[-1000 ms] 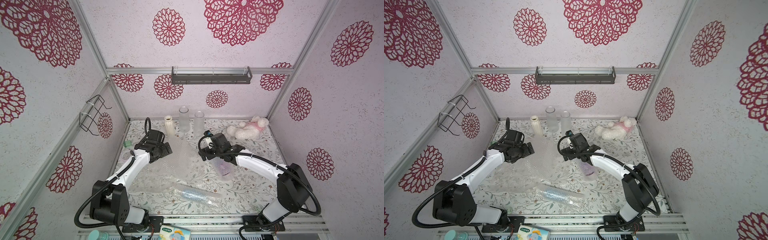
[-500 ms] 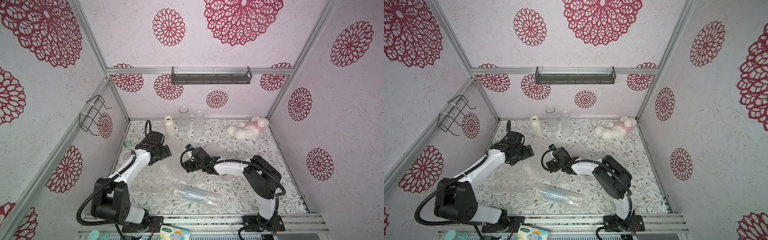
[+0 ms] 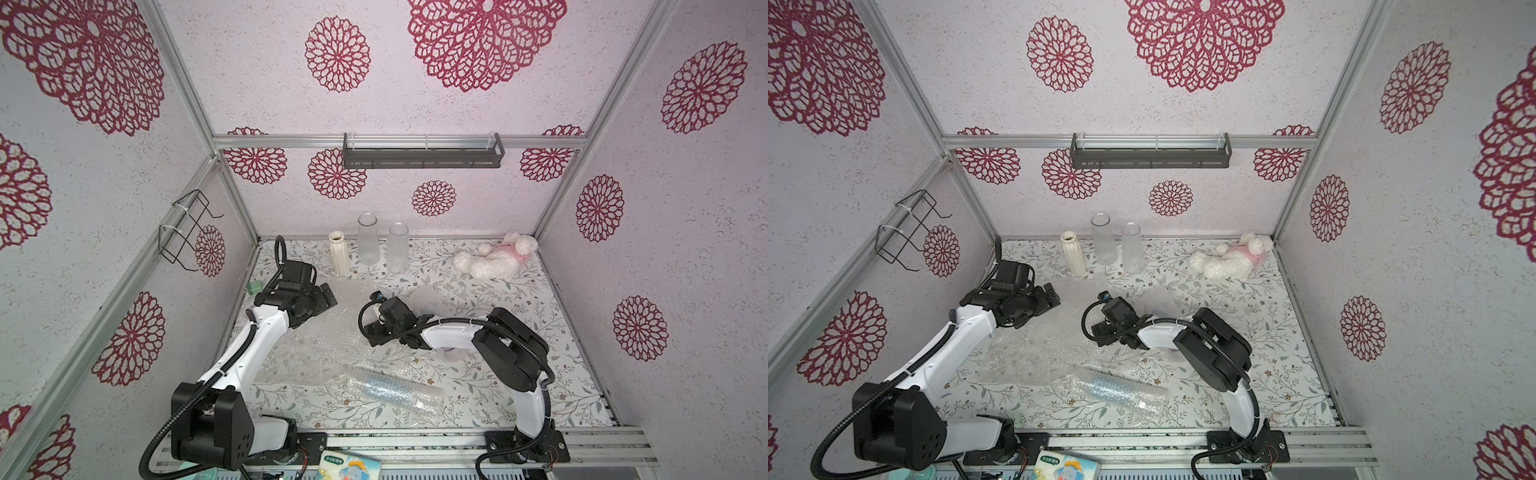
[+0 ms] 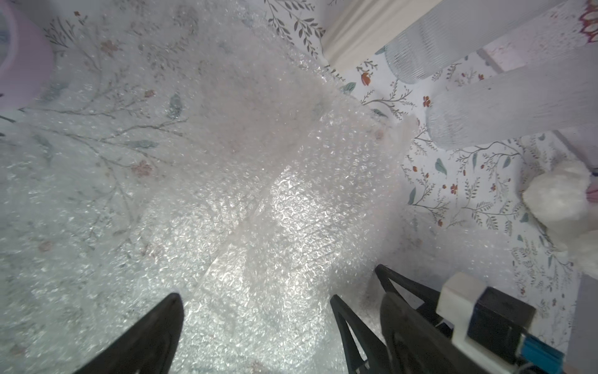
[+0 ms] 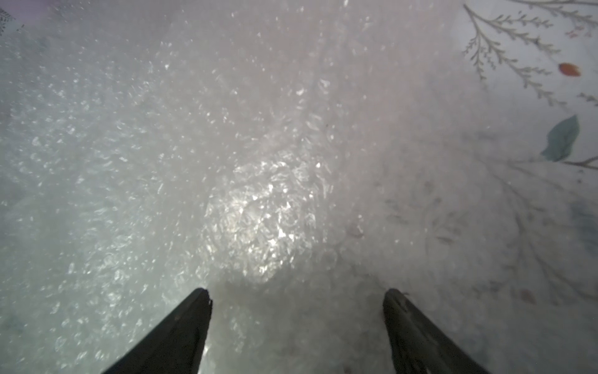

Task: Unwrap the vase from the bubble wrap
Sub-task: Unwrap the bubble wrap at the center of the board.

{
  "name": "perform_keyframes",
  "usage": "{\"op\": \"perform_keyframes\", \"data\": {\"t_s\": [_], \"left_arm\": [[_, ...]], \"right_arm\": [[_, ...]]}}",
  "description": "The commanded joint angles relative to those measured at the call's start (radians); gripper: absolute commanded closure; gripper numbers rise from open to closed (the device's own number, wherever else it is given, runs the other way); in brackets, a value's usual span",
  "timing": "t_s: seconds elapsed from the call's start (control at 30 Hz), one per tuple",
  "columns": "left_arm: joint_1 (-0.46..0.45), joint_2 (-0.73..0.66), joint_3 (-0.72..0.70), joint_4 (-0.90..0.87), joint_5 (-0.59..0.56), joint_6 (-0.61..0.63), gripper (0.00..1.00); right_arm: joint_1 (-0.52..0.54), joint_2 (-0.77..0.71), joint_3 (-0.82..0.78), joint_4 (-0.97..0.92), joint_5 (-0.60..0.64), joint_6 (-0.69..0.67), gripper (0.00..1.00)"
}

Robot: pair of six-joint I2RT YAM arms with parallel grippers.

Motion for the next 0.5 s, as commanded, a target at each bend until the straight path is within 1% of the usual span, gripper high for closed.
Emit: {"op": "perform_keyframes", "data": {"t_s": [0.0, 0.2, 0.3, 0.4, 0.47], "left_arm": [[0.012, -0.05, 0.016, 0.006, 0.03, -0.002, 0.03], [0.025, -0.114, -0.012, 0.021, 0.026, -0.004, 0.03], [0.026, -0.115, -0.019, 0.018, 0.036, -0.003, 0.02], [0.025, -0.115, -0.036, 0.036, 0.068, -0.009, 0.01], [0.022, -0.115, -0.049, 0.056, 0.085, -0.009, 0.01]], "right_arm": [[0.005, -0.071, 0.067, 0.007, -0.035, 0.02, 0.13], [0.003, -0.144, 0.132, 0.044, -0.087, 0.058, 0.11], [-0.002, -0.183, 0.131, 0.047, -0.078, 0.067, 0.11], [-0.019, -0.244, 0.102, 0.03, -0.037, 0.069, 0.11], [-0.044, -0.281, 0.103, -0.056, 0.023, 0.055, 0.11]]}}
